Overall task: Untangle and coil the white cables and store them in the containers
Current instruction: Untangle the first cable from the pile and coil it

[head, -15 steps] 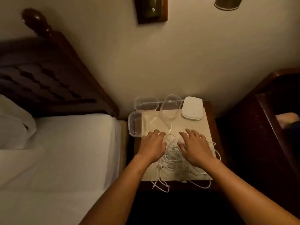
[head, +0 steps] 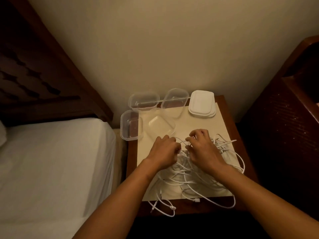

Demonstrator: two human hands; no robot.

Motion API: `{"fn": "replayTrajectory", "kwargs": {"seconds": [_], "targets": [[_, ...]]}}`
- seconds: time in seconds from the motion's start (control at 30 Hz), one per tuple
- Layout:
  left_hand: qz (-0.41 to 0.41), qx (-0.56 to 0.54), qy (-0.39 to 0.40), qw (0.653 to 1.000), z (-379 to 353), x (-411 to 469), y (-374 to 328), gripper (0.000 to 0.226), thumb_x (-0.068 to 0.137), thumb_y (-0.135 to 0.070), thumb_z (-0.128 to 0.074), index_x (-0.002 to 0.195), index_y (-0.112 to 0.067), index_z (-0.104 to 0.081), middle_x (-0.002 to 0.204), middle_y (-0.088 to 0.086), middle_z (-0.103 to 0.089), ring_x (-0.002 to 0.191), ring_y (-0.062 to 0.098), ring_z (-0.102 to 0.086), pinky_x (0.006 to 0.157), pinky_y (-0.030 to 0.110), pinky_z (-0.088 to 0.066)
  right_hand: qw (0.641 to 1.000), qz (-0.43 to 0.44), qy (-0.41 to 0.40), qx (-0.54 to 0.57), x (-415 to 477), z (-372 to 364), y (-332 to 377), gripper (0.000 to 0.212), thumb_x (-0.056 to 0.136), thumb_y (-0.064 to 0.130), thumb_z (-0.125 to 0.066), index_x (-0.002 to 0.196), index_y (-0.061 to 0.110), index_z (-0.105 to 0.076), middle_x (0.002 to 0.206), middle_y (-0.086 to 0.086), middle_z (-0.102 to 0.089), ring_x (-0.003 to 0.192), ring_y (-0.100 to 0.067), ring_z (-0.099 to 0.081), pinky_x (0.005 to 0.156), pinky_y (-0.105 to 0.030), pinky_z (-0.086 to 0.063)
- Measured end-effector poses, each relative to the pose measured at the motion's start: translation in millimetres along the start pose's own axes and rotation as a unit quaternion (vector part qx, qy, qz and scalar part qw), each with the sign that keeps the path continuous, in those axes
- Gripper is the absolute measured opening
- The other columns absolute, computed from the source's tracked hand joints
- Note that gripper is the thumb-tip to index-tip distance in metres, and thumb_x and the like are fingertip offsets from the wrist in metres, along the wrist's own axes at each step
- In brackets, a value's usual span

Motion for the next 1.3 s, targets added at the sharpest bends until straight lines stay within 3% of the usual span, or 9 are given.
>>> {"fn": "replayTrajectory", "kwargs": {"seconds": [0.2, 0.37, 0.53, 0.7, 0.9, 1.1, 1.17, 1.23, 1.3], "targets": [[0.009, -0.133, -0.108, 0.985, 27, -17, -2, 0.022, 0.099, -0.032, -0.060, 0.112, -0.025, -0.075, 0.099, -0.002, -0.067, 0.090, 0.018, -0.056, 0.078, 0.042, -0.051, 0.986, 0.098, -0.135, -0.020, -1, 39, 16, 0.014, 0.088, 0.025, -0.076, 0.095, 0.013, -0.071, 0.093, -0.005, -0.063, 0.091, -0.025, -0.050, 0.061, -0.034, -0.042], [0.023, -0.245, -0.222, 0.943, 77, -53, -3, 0.025, 0.098, -0.035, -0.063, 0.121, -0.026, -0.067, 0.111, -0.006, -0.061, 0.093, 0.010, -0.055, 0.083, 0.034, -0.051, 0.962, 0.086, -0.228, 0.127, -12, 97, 34, 0.010, 0.095, 0.023, -0.068, 0.092, 0.014, -0.069, 0.090, -0.002, -0.063, 0.087, -0.023, -0.052, 0.066, -0.033, -0.041], [0.025, -0.369, -0.298, 0.880, 123, -71, -7, 0.013, 0.098, -0.021, -0.067, 0.097, -0.015, -0.079, 0.083, -0.001, -0.073, 0.076, 0.012, -0.065, 0.072, 0.034, -0.055, 0.922, 0.054, -0.274, 0.268, -25, 143, 41, 0.014, 0.094, 0.024, -0.071, 0.105, 0.016, -0.073, 0.097, 0.000, -0.066, 0.085, -0.011, -0.063, 0.068, -0.013, -0.048], [0.005, -0.497, -0.288, 0.818, 156, -77, -17, 0.014, 0.099, -0.012, -0.065, 0.100, -0.003, -0.076, 0.084, 0.016, -0.074, 0.071, 0.019, -0.066, 0.069, 0.035, -0.058, 0.904, 0.002, -0.141, 0.403, -22, 103, 38, 0.063, 0.085, 0.054, -0.070, 0.139, 0.028, -0.050, 0.125, 0.009, -0.061, 0.114, -0.004, -0.057, 0.084, -0.019, -0.046], [-0.038, -0.523, -0.281, 0.804, 187, -84, -38, 0.015, 0.099, -0.010, -0.064, 0.099, 0.001, -0.074, 0.085, 0.022, -0.073, 0.072, 0.023, -0.069, 0.070, 0.032, -0.060, 0.903, -0.006, -0.107, 0.415, -29, 81, 42, 0.016, 0.097, 0.038, -0.062, 0.106, 0.026, -0.060, 0.096, 0.000, -0.067, 0.091, -0.020, -0.065, 0.076, -0.037, -0.056], [0.036, -0.651, -0.347, 0.674, 196, -105, 13, 0.014, 0.098, -0.009, -0.065, 0.101, 0.001, -0.074, 0.084, 0.019, -0.072, 0.075, 0.029, -0.068, 0.070, 0.035, -0.060, 0.916, 0.039, -0.089, 0.390, -34, 92, 40, 0.012, 0.100, 0.035, -0.058, 0.098, 0.026, -0.067, 0.090, 0.003, -0.071, 0.088, -0.013, -0.070, 0.078, -0.044, -0.061], [0.127, -0.583, -0.383, 0.706, 187, -109, 35, 0.017, 0.098, -0.009, -0.065, 0.112, -0.002, -0.070, 0.100, 0.020, -0.072, 0.084, 0.027, -0.067, 0.075, 0.039, -0.060, 0.931, 0.048, -0.099, 0.347, -28, 101, 41, 0.014, 0.100, 0.026, -0.060, 0.096, 0.018, -0.071, 0.088, 0.002, -0.073, 0.084, -0.009, -0.071, 0.077, -0.042, -0.061], [0.216, -0.351, -0.431, 0.803, 198, -123, 37, 0.058, 0.089, -0.008, -0.063, 0.144, -0.004, -0.046, 0.135, 0.023, -0.052, 0.111, 0.029, -0.055, 0.099, 0.041, -0.050, 0.945, 0.050, -0.101, 0.308, -19, 104, 42, 0.016, 0.099, 0.023, -0.062, 0.089, 0.016, -0.073, 0.082, 0.003, -0.072, 0.077, -0.009, -0.071, 0.073, -0.044, -0.061], [0.154, -0.116, -0.442, 0.876, 216, -125, -1, 0.094, 0.077, -0.020, -0.058, 0.159, -0.007, -0.015, 0.156, 0.020, -0.026, 0.137, 0.033, -0.031, 0.117, 0.043, -0.030, 0.960, 0.058, -0.107, 0.250, -14, 104, 44, 0.019, 0.096, 0.030, -0.063, 0.083, 0.018, -0.070, 0.075, 0.006, -0.069, 0.070, -0.011, -0.067, 0.067, -0.047, -0.058]]}}
Point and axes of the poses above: each hand's wrist, its own x-axis towards the middle knuckle, its own z-axis out of the back of the hand, y = z × x, the point moved 10 cm from there along x, towards the middle knuckle
